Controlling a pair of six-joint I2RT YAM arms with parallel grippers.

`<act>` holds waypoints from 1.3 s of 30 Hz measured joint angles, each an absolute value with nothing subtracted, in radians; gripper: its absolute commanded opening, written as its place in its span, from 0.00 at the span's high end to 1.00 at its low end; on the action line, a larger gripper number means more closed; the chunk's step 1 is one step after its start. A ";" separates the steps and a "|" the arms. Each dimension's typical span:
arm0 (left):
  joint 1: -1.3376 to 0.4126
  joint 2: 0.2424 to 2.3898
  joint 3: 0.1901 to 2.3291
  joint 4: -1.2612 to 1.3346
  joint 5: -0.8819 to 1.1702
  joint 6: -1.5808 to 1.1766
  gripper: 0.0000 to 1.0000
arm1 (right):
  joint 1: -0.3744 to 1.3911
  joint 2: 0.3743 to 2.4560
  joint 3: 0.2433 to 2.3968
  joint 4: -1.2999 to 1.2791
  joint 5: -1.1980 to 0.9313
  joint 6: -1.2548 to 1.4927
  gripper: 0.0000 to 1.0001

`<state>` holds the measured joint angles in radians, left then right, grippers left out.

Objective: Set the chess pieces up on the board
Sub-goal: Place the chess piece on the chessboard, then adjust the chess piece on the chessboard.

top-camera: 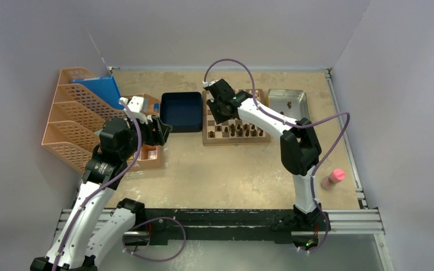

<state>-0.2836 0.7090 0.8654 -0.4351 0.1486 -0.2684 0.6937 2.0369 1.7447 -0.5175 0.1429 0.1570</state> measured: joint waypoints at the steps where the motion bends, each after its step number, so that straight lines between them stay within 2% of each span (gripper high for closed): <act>1: -0.284 0.709 0.865 -0.435 0.149 -0.268 0.39 | 0.694 2.033 1.734 -0.517 0.147 0.157 0.70; 39: -0.284 0.709 0.865 -0.435 0.149 -0.268 0.39 | 0.677 2.046 1.639 -0.511 0.192 0.158 0.70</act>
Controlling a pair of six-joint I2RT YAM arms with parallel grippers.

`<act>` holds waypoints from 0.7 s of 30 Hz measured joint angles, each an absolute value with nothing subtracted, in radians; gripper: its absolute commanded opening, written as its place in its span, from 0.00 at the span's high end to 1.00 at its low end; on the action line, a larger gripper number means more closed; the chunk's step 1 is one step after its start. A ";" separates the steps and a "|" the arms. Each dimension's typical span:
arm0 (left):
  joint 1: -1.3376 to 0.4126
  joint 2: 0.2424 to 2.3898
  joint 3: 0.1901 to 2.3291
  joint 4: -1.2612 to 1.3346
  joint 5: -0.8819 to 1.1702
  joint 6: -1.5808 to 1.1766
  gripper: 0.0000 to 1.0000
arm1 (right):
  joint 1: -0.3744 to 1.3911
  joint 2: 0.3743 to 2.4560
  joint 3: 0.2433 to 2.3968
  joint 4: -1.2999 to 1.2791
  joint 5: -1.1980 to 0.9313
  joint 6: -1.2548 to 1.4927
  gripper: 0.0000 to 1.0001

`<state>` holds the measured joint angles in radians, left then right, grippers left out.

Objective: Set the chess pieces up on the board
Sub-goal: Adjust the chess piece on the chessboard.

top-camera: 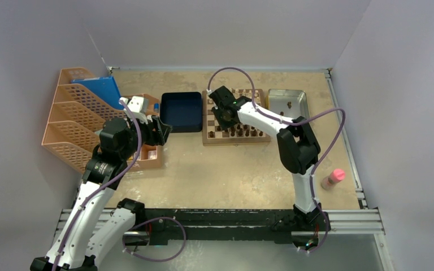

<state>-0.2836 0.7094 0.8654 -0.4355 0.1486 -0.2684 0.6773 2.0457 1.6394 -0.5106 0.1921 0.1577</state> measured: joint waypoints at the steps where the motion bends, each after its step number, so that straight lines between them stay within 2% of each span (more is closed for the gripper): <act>1: -0.284 0.709 0.865 -0.435 0.149 -0.268 0.39 | 0.677 2.049 1.639 -0.511 0.192 0.158 0.70; 12: -0.284 0.709 0.865 -0.435 0.149 -0.268 0.39 | 0.677 2.069 1.620 -0.508 0.189 0.157 0.82; 21: -0.284 0.709 0.865 -0.435 0.149 -0.268 0.39 | 0.672 2.071 1.622 -0.493 0.190 0.157 0.82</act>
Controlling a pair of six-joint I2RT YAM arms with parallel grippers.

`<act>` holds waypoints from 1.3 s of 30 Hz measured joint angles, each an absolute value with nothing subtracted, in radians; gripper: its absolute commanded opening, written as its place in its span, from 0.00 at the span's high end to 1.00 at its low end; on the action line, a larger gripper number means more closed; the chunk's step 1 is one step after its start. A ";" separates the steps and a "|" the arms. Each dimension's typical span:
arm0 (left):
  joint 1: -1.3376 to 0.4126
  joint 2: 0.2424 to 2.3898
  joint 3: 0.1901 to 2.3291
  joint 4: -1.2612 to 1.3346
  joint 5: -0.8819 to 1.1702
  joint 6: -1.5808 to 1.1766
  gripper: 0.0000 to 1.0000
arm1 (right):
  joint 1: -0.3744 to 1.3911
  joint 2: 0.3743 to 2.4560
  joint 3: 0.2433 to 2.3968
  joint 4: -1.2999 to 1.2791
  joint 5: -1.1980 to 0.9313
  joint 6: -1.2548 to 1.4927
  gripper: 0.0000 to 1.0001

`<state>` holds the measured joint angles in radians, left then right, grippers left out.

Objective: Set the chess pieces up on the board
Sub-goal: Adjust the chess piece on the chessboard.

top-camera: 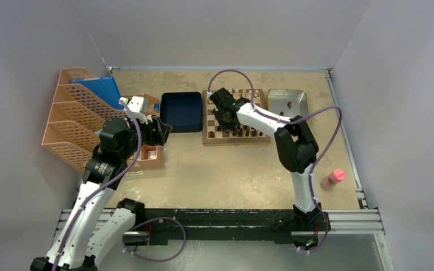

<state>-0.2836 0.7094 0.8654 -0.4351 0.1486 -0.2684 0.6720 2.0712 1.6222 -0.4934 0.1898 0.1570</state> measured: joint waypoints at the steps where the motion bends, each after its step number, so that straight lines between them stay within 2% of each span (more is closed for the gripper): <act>1: -0.284 0.709 0.865 -0.435 0.149 -0.268 0.39 | 0.671 2.073 1.624 -0.492 0.190 0.157 0.82; 4: -0.284 0.709 0.865 -0.435 0.149 -0.268 0.39 | 0.668 2.077 1.628 -0.491 0.190 0.157 0.82; 14: -0.284 0.709 0.865 -0.435 0.149 -0.268 0.39 | 0.666 2.077 1.629 -0.487 0.189 0.157 0.69; 28: -0.284 0.713 0.865 -0.435 0.149 -0.268 0.39 | 0.666 2.069 1.663 -0.488 0.181 0.158 0.65; 39: -0.284 0.713 0.865 -0.435 0.154 -0.268 0.39 | 0.666 1.916 1.636 -0.491 0.193 0.182 0.62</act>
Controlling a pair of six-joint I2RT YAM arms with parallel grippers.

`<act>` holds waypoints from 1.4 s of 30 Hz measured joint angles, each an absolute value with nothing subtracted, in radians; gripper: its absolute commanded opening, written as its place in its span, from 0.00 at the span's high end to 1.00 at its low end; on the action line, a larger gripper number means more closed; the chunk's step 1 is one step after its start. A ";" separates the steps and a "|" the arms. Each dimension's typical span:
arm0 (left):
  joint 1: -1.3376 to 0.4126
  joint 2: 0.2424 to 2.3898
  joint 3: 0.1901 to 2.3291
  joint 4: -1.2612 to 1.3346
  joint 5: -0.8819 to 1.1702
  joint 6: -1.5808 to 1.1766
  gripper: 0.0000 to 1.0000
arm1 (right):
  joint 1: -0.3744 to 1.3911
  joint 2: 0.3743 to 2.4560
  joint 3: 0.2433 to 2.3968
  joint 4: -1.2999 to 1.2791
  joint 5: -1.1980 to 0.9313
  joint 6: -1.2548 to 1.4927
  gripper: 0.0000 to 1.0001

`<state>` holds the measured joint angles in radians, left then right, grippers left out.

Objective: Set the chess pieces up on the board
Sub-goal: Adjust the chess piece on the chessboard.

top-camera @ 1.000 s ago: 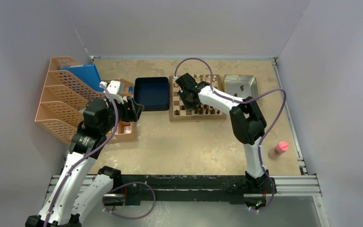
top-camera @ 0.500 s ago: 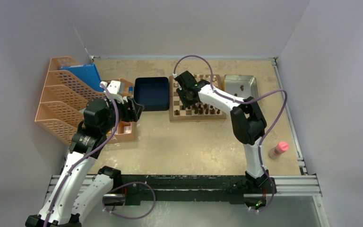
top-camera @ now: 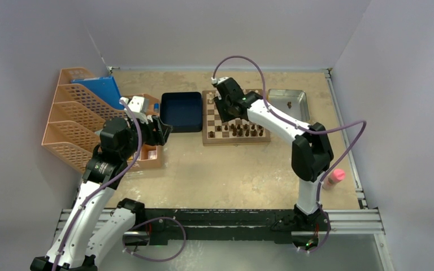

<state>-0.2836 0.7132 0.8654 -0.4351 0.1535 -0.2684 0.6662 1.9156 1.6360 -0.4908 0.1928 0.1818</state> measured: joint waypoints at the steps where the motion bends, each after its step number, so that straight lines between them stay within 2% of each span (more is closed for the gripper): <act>1: -0.284 0.713 0.865 -0.435 0.154 -0.268 0.39 | 0.666 1.908 1.629 -0.490 0.194 0.183 0.62; 11: -0.284 0.713 0.865 -0.435 0.155 -0.269 0.39 | 0.666 1.893 1.518 -0.507 0.204 0.194 0.57; 30: -0.284 0.713 0.865 -0.435 0.156 -0.268 0.39 | 0.657 1.893 1.512 -0.510 0.234 0.194 0.53; 35: -0.284 0.713 0.865 -0.435 0.156 -0.268 0.39 | 0.652 1.893 1.505 -0.509 0.245 0.194 0.60; 42: -0.284 0.713 0.865 -0.435 0.156 -0.269 0.39 | 0.651 1.893 1.479 -0.507 0.241 0.194 0.64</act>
<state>-0.2836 0.7128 0.8654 -0.4351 0.1558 -0.2687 0.6514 1.8935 1.4788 -0.5068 0.2405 0.1936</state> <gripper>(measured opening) 0.604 0.383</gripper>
